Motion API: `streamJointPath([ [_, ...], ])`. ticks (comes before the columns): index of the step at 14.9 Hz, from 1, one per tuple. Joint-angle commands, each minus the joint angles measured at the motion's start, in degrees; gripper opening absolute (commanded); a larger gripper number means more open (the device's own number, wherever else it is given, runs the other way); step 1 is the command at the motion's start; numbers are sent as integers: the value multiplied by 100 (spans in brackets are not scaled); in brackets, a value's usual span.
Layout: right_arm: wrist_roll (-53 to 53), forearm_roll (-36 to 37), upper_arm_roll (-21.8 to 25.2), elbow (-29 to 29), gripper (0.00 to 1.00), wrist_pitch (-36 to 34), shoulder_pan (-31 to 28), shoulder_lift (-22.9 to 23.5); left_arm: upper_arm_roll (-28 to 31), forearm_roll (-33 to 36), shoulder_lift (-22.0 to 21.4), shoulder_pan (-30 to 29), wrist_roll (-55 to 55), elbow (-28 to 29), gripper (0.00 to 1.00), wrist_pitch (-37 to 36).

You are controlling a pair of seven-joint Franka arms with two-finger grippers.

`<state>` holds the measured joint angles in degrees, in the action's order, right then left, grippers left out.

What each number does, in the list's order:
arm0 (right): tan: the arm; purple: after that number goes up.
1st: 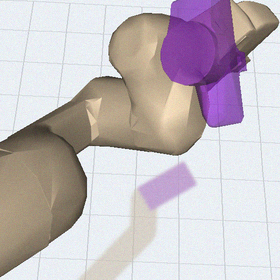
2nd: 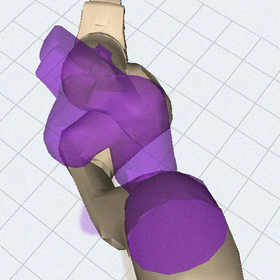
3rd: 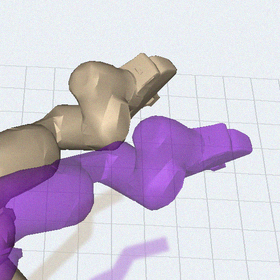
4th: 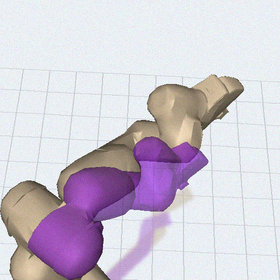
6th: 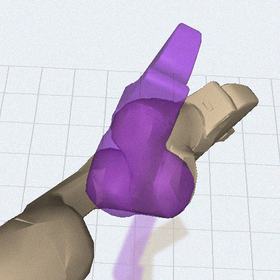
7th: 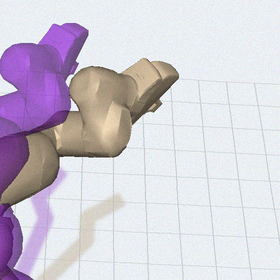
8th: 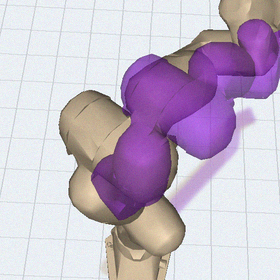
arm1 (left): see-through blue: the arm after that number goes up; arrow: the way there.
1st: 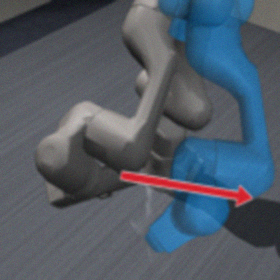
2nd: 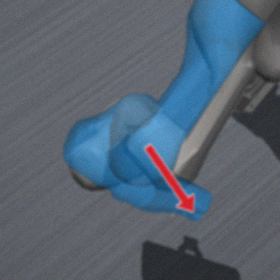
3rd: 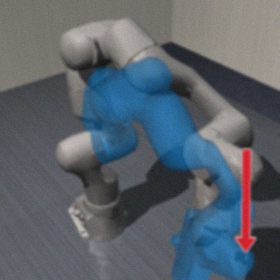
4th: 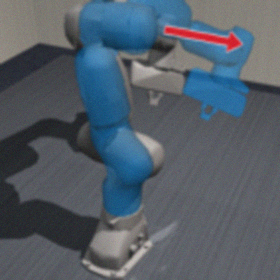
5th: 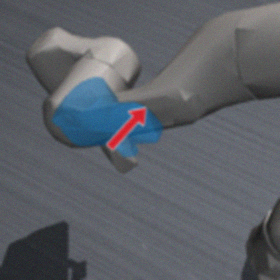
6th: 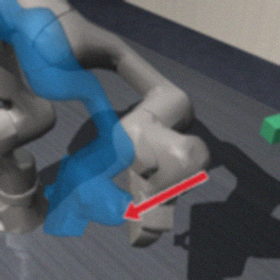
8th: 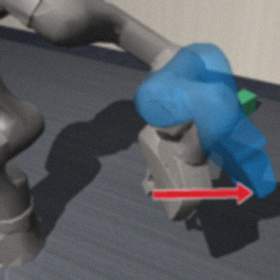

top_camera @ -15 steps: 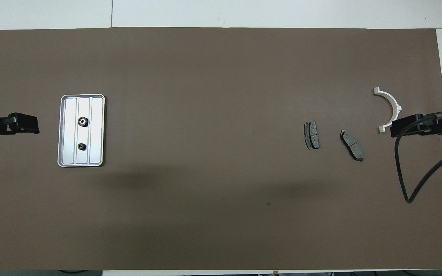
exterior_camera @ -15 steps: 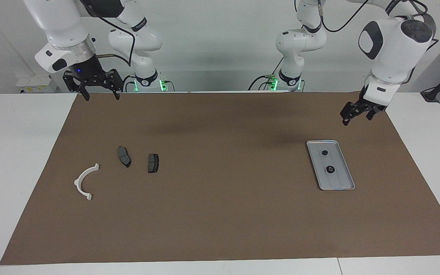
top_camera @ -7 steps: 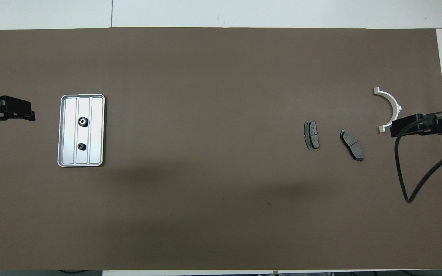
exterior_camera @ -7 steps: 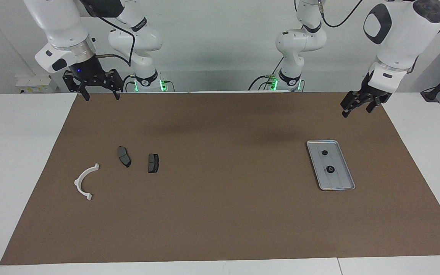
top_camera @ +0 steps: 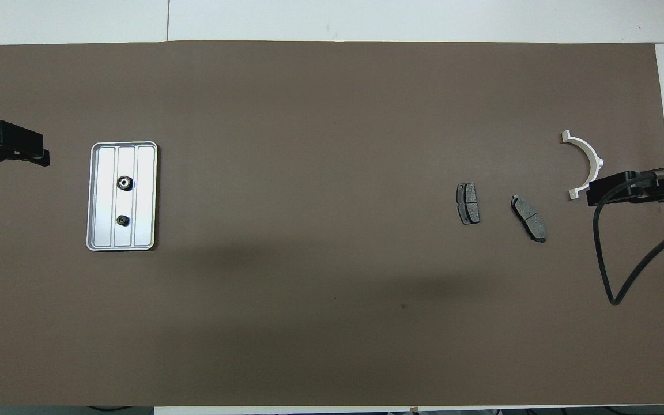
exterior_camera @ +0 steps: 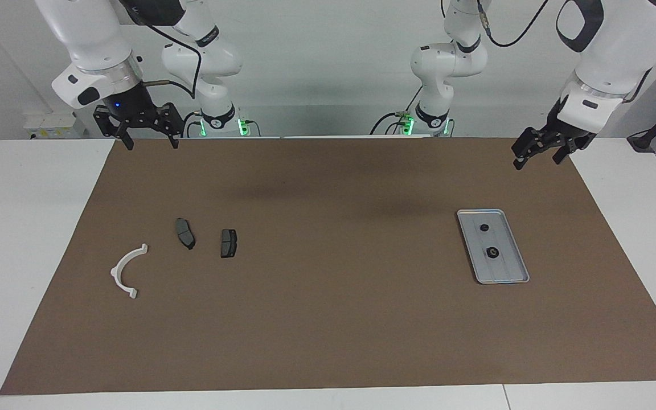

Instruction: Pick bearing gear from pile to tray

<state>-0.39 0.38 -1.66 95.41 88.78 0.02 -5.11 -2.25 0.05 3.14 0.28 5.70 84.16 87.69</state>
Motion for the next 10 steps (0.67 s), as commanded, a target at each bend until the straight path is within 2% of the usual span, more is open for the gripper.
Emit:
streamJointPath([
  [1, -23, 77, -36, 66, 100, 51, -72, -69, 75, 12, -234, -28, -219, 21, 100, -200],
  [3, -23, 77, -36, 66, 100, 51, -72, -69, 40, 4, -252, -89, -228, 21, 100, -314],
  [6, -23, 77, -36, 66, 100, 51, -72, -69, 5, -14, -393, -90, -228, 346, 100, -130],
  [10, -23, 77, -36, 66, 100, 51, -81, -69, -4, -5, -375, -90, -236, 591, 100, 151],
])
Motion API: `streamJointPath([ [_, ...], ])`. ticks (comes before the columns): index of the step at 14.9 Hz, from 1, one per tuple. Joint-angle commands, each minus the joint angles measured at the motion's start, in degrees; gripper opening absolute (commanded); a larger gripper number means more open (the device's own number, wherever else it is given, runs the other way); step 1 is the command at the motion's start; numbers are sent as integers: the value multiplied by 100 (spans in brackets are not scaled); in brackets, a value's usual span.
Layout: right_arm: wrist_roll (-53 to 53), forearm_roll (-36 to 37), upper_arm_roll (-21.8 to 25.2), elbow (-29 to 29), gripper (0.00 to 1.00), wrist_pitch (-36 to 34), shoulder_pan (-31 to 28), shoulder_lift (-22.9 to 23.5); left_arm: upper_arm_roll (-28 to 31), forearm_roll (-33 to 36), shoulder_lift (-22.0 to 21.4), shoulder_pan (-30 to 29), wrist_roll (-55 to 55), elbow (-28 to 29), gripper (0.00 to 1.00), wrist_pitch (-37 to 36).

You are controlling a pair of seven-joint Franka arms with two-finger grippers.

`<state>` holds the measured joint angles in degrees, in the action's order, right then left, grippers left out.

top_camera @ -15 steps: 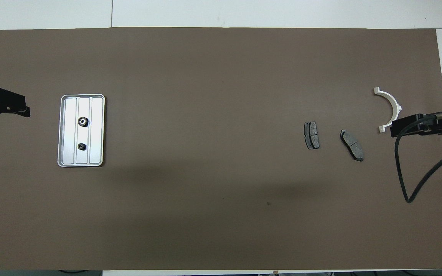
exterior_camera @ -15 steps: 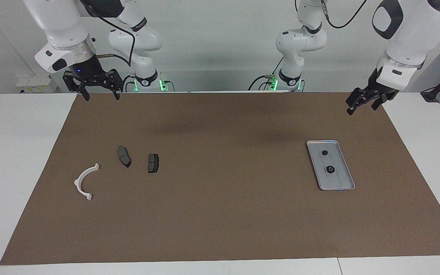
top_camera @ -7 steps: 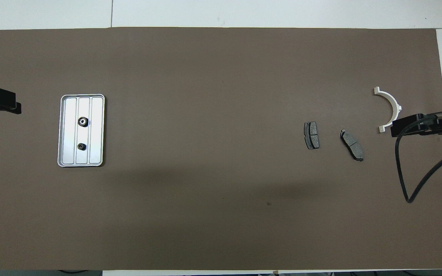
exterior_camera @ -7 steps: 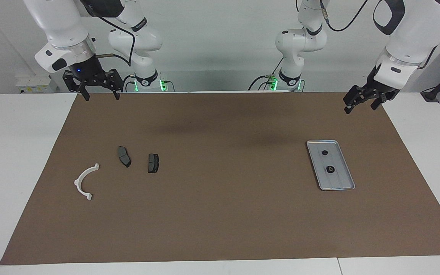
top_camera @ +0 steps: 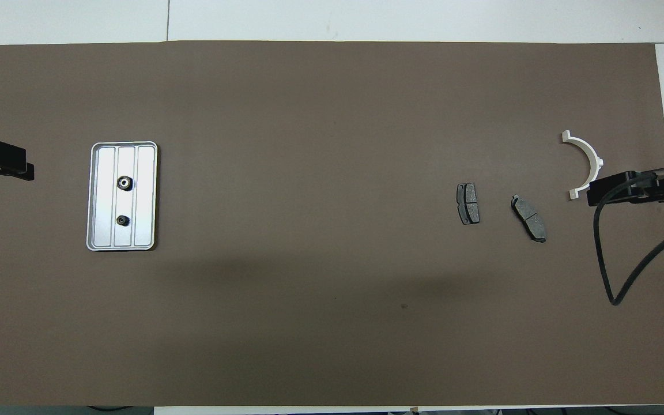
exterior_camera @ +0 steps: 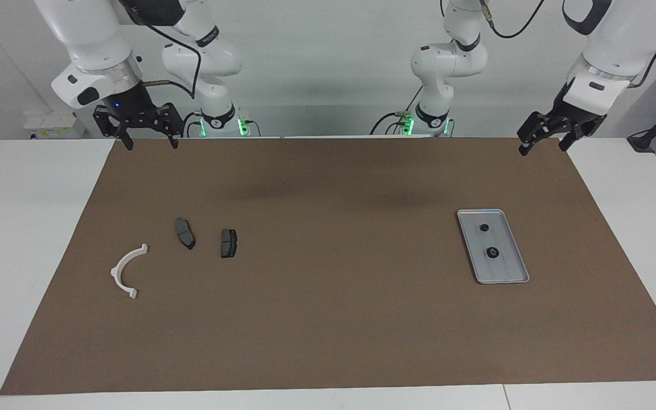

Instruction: Pick bearing gear from pile to tray

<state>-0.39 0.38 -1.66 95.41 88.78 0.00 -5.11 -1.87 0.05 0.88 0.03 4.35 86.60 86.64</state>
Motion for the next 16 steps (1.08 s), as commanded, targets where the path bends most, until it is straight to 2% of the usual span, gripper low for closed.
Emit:
streamJointPath([
  [1, -23, 77, -36, 66, 100, 43, -71, -69, -59, -5, -167, -65, -119, 480, 100, 378],
  [3, -32, 77, -36, 66, 100, 43, -62, -69, -85, -14, -106, -65, -119, 648, 100, 756],
  [5, -32, 77, -36, 66, 100, 51, -62, -69, -94, -5, -79, -82, -119, 701, 100, 801],
  [10, -23, 77, -36, 66, 100, 51, -70, -69, -234, 30, 8, -231, -110, 447, 100, 328],
  [16, -23, 77, -36, 66, 100, 51, -70, -69, -234, -5, 0, -232, -110, 437, 100, 318],
])
